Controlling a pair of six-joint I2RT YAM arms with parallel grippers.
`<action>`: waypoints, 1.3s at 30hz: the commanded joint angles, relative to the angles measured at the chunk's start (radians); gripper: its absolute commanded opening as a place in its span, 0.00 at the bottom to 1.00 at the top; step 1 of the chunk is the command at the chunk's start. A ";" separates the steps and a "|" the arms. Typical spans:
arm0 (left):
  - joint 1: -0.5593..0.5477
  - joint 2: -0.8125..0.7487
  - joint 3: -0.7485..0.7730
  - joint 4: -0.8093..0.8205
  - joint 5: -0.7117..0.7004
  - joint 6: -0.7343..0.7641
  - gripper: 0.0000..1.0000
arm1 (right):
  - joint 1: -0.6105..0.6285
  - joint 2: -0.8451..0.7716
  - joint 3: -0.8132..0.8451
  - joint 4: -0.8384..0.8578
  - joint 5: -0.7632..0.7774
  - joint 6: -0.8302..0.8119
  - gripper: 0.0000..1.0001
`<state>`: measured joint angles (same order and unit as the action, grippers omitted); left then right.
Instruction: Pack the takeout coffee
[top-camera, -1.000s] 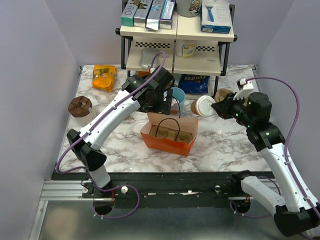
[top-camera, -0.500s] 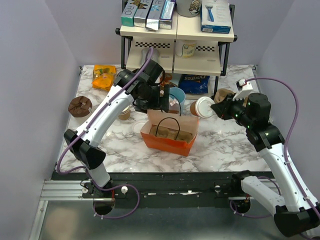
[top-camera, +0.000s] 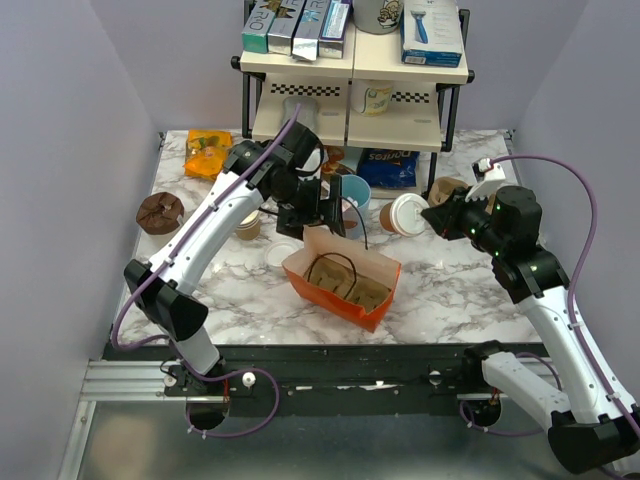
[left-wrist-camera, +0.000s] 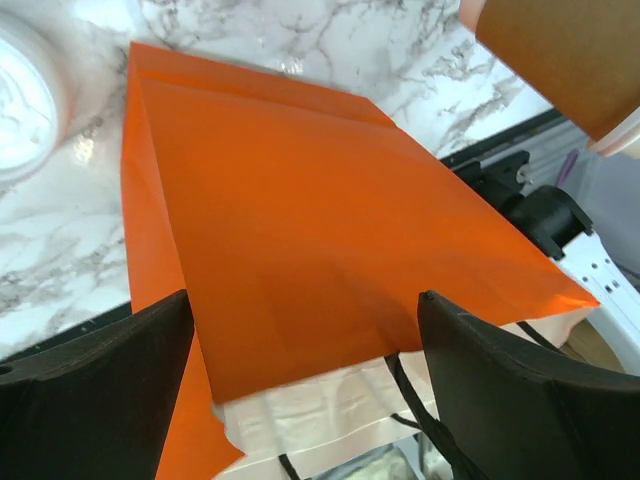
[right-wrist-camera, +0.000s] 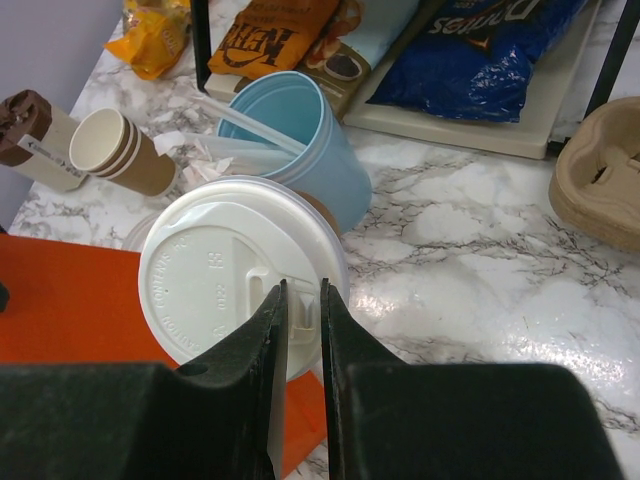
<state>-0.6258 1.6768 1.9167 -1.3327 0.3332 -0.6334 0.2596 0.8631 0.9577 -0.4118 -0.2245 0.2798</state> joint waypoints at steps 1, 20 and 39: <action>0.024 -0.057 -0.042 0.010 0.101 -0.043 0.99 | -0.006 -0.013 -0.013 0.019 -0.022 0.007 0.01; 0.026 -0.105 -0.234 0.397 0.254 -0.199 0.99 | -0.006 -0.006 -0.016 0.022 -0.042 0.007 0.01; 0.026 -0.029 -0.093 0.210 0.053 -0.115 0.99 | -0.006 0.006 0.074 -0.150 0.190 0.085 0.01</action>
<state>-0.6033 1.6386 1.7802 -1.0195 0.4404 -0.7929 0.2596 0.7959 0.9588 -0.4103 -0.2214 0.2962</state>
